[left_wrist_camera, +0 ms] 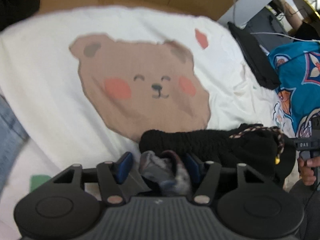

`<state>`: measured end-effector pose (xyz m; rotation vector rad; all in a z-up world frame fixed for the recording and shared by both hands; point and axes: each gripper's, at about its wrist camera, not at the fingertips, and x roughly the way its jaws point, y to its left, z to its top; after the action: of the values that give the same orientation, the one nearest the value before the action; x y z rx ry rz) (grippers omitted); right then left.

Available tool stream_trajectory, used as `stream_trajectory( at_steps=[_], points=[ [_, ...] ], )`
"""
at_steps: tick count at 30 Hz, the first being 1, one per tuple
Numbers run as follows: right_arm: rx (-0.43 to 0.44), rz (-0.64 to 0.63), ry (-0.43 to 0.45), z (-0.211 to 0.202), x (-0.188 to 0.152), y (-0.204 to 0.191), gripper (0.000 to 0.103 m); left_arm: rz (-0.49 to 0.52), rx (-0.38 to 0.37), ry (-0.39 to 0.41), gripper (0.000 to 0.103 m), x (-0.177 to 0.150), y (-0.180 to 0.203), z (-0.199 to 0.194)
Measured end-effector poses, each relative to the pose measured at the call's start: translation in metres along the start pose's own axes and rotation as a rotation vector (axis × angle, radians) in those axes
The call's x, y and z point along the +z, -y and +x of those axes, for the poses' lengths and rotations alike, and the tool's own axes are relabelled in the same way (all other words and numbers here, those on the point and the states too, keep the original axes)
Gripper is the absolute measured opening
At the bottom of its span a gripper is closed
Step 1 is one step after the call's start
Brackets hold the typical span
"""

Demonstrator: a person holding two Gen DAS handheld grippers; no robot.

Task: Fold clothes
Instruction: 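Lift the black shorts off the sheet with both tools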

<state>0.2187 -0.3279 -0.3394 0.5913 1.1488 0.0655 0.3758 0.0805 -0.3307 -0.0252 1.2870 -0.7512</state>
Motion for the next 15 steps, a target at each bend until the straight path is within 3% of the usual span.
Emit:
stream_trajectory(
  at_steps=[2,4,6,9,11,15],
  points=[
    [0.006,0.001,-0.022,0.004,-0.001,0.0,0.063,0.006,-0.005,-0.006,0.063,0.001,0.001,0.002],
    [0.019,0.0,-0.035,0.007,-0.002,0.0,0.063,-0.005,-0.014,-0.017,0.056,0.001,0.001,0.002],
    [0.049,0.014,-0.046,0.009,-0.001,0.003,0.059,0.001,-0.018,-0.02,0.041,0.0,0.004,0.001],
    [0.081,0.013,-0.059,0.009,-0.001,0.004,0.037,0.058,0.014,0.002,0.025,-0.001,0.015,-0.004],
    [0.071,-0.022,-0.04,0.002,0.0,0.0,0.021,0.089,0.037,0.044,0.022,-0.003,0.025,-0.014],
    [0.077,-0.051,0.043,-0.025,0.003,-0.002,0.017,0.15,0.06,0.129,0.018,-0.008,0.045,-0.042]
  ],
)
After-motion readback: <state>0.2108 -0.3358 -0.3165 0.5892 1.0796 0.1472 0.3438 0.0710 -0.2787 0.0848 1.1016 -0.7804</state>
